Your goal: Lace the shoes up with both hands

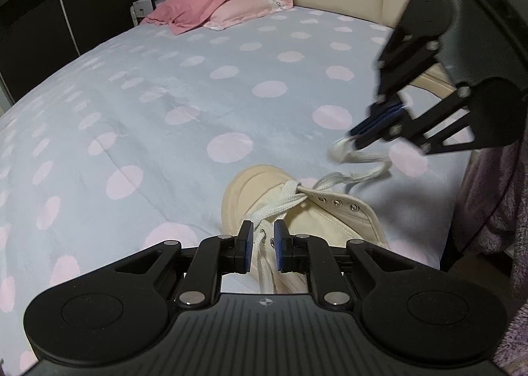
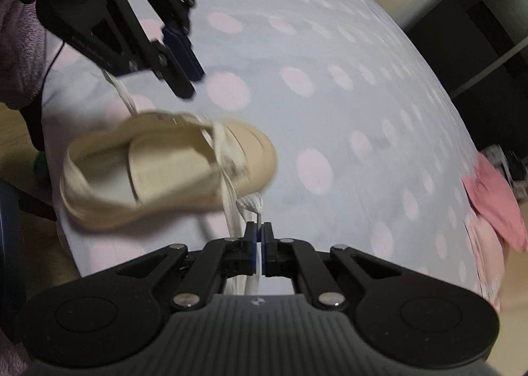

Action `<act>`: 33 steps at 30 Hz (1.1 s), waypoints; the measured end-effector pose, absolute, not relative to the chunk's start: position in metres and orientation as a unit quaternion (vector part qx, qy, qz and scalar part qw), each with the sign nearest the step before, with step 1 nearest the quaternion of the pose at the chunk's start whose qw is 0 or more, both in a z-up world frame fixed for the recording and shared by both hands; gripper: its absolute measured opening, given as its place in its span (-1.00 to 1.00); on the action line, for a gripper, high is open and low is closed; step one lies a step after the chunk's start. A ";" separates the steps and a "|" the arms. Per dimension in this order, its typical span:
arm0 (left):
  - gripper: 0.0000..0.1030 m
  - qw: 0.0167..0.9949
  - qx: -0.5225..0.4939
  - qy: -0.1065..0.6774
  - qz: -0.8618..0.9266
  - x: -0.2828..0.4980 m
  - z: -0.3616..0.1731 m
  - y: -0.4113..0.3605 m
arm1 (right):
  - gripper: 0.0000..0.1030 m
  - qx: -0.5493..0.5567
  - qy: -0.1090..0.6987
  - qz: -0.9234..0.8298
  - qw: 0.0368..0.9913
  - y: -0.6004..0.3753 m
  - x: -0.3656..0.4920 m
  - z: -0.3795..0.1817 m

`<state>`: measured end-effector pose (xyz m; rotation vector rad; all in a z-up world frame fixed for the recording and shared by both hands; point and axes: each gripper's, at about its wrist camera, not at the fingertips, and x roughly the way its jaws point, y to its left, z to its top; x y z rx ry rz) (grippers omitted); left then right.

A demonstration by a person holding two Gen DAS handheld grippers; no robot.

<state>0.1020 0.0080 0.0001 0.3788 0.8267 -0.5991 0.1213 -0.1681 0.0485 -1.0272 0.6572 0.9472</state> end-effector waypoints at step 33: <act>-0.55 0.845 0.131 0.414 -0.313 0.103 -0.008 0.005 | -0.41 -0.393 0.303 0.513 0.700 -0.119 0.146 0.023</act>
